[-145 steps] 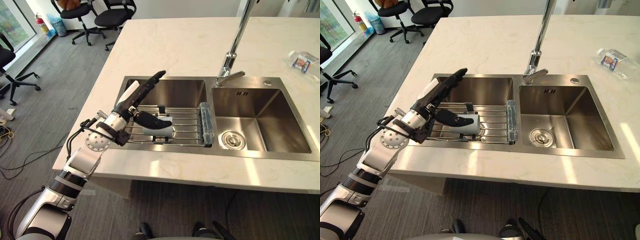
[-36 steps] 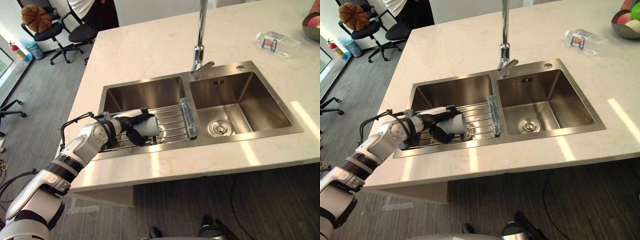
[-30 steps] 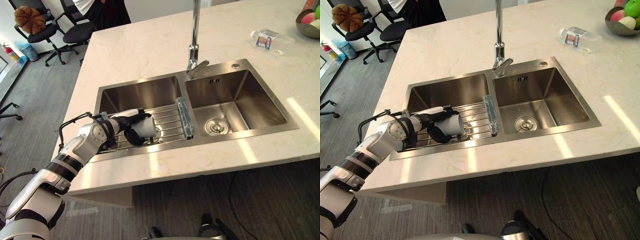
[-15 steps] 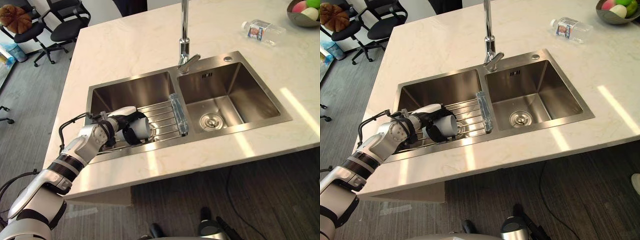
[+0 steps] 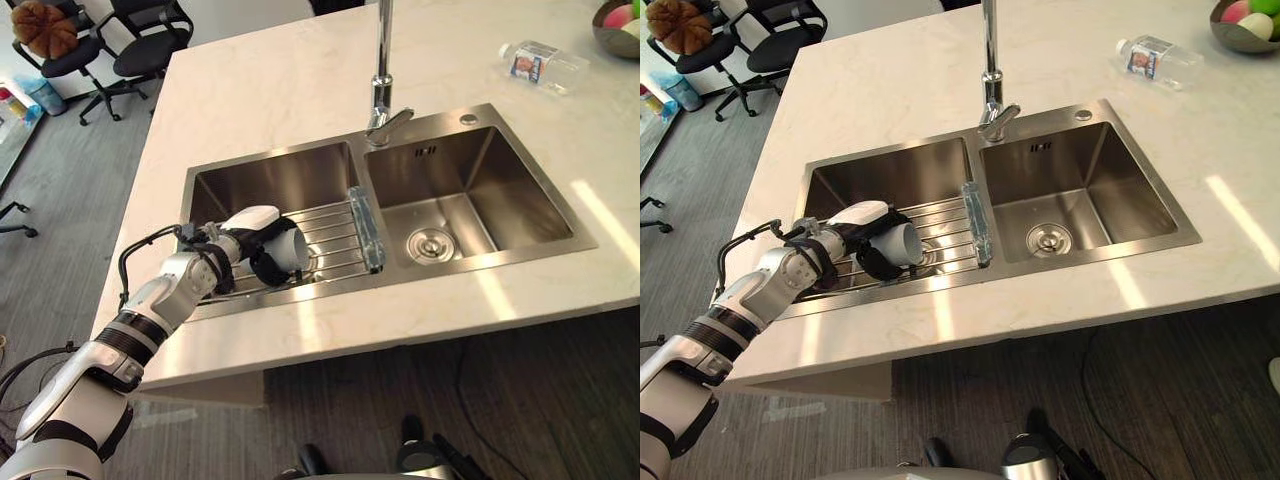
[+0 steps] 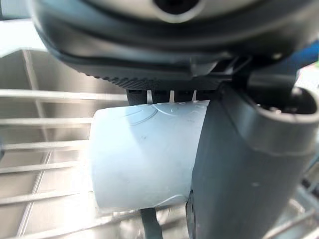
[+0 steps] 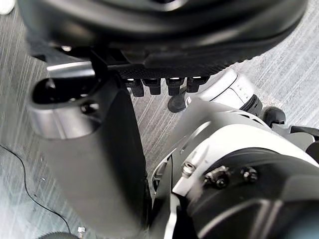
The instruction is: Walk over to the sink, pick up the cup, carry it to the dishwasher, place the cup inside the dishwasher, then close the dishwasher door
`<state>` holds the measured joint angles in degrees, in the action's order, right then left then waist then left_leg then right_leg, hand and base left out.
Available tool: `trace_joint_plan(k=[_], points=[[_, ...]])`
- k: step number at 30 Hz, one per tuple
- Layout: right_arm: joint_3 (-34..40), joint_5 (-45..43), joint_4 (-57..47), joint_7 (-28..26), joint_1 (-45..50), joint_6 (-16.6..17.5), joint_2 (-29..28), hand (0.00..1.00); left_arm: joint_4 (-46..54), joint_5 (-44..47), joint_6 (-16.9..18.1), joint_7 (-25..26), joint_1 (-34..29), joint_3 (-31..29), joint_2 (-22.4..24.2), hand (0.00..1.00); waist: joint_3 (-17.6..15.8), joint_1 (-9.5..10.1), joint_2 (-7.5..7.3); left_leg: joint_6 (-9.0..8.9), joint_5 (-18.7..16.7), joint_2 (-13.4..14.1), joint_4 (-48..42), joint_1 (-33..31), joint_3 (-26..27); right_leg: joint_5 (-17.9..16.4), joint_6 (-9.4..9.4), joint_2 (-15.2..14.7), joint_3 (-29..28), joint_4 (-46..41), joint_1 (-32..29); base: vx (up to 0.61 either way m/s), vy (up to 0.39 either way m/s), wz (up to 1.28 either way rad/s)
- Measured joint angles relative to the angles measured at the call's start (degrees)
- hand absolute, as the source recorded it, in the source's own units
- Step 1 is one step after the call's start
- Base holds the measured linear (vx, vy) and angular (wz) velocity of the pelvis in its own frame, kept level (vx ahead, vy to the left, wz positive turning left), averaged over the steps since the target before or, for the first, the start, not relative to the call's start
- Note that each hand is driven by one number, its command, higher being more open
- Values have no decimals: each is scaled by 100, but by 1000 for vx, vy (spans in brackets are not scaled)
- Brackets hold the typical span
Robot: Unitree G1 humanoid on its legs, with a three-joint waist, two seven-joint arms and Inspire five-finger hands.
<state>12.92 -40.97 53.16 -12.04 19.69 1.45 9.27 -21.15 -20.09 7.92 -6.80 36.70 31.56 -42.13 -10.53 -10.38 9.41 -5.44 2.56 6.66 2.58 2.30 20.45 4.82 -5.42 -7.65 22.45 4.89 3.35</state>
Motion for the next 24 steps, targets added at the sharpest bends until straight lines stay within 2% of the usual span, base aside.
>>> trace_joint_plan(k=[1,3,6,8,12,15,17,19,24], points=[[0,0,-3,0,8,1,3,100,32,15,25,68,-9,-3,-2,0,0,23,0,2,0,-2,0,-4,-8,-9,-2,-3,9,0,1,-30,1,26],[-9,1,-14,1,53,-3,60,100,322,323,205,581,-47,-63,-11,0,0,169,-1,48,20,-25,0,-61,-120,-36,-8,-25,137,-4,20,-26,-1,27],[-96,1,-18,2,61,-4,140,100,830,779,376,1086,-272,-396,-9,0,-2,221,-4,94,43,-44,0,-94,-304,-101,-26,-41,315,-59,75,9,-6,31],[-103,3,-13,-2,61,-3,160,100,1319,1583,553,1392,-469,-901,15,0,-1,348,-7,106,51,-61,-1,-73,-395,-253,-36,-73,405,-266,77,25,5,24],[-77,14,11,-13,53,6,158,100,1829,2917,848,1678,-698,-1913,251,0,9,508,-28,128,67,-101,-1,-36,-645,-593,-78,-208,598,-761,40,32,6,31],[57,134,111,-67,25,50,79,100,1861,4025,1128,1709,-897,-2664,431,0,66,665,-129,128,67,-164,0,15,-749,-963,-106,-408,666,-1322,-84,28,11,22],[205,296,204,-76,-21,82,-26,100,1793,4690,1299,1658,-1078,-3144,583,0,131,763,-295,132,64,-250,8,20,-860,-1263,-129,-597,718,-1860,-233,29,-8,24],[292,460,226,-75,-56,82,-100,100,1652,5048,1421,1551,-1178,-3393,694,0,145,834,-442,149,53,-322,13,29,-903,-1419,-130,-748,737,-2201,-323,26,-9,17],[568,922,273,-118,-171,75,-320,100,1318,5518,1452,1399,-1824,-3994,1039,0,229,966,-708,246,-9,-448,23,62,-835,-1456,-117,-907,604,-2398,-445,-3,37,-6]])
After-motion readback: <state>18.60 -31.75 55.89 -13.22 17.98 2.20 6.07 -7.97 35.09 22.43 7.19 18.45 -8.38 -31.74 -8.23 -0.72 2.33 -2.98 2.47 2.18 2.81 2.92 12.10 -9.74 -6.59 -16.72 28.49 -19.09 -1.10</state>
